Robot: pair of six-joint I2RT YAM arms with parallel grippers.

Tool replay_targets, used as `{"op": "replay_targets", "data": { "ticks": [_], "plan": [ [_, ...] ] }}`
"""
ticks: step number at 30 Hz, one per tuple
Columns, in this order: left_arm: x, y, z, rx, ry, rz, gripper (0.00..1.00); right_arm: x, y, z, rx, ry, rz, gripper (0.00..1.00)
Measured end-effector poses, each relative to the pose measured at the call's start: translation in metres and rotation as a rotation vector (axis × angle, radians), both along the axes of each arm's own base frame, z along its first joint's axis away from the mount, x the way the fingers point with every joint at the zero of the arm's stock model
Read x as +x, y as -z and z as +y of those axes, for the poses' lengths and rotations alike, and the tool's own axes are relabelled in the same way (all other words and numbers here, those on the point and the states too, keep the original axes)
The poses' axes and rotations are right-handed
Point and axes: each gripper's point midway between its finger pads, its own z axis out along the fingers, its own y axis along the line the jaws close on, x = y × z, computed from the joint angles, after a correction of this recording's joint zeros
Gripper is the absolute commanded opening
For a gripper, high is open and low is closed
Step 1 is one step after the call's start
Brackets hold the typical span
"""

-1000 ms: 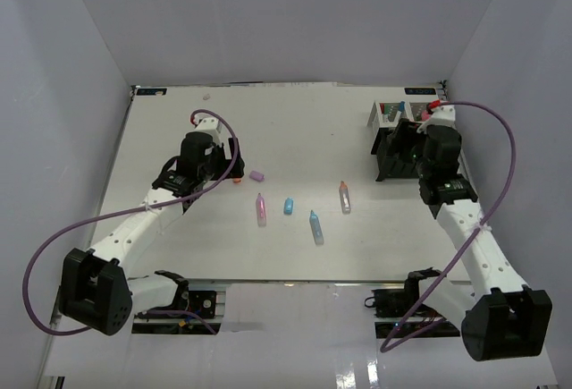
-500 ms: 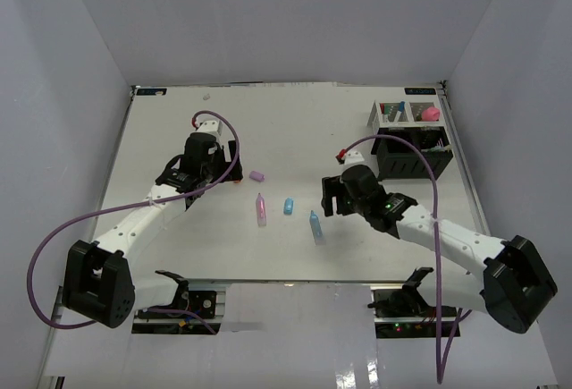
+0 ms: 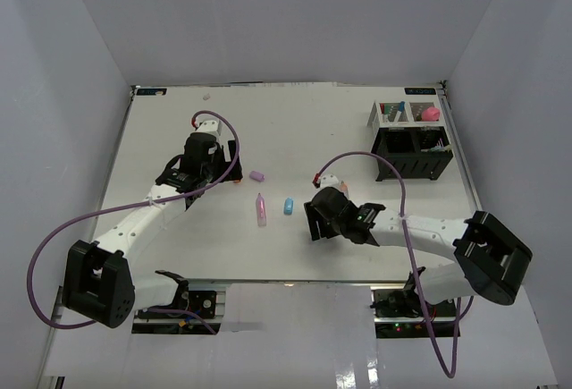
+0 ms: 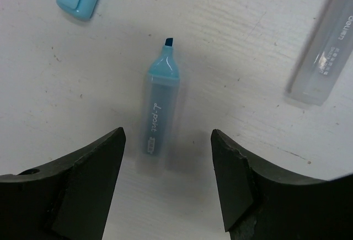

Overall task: Sort the stationery into containers
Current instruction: Pick up the pen from the center of the board.

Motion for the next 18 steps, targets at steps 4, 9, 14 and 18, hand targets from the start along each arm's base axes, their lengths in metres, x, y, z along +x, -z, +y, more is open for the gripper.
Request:
{"op": "replay_targets", "data": {
  "ticks": [4,9,14,18],
  "plan": [
    [0.000,0.000,0.000,0.000,0.000,0.000,0.98,-0.008,0.010,0.002,-0.029,-0.004,0.017,0.66],
    [0.000,0.000,0.000,0.000,0.000,0.000,0.98,-0.018,0.021,-0.001,-0.078,-0.006,0.039,0.62],
    [0.000,0.000,0.000,0.000,0.000,0.000,0.98,-0.023,0.022,0.000,-0.086,-0.007,0.036,0.58],
    [0.000,0.000,0.000,0.000,0.000,-0.001,0.98,-0.026,0.022,0.002,-0.086,-0.008,0.036,0.55]
  ]
}}
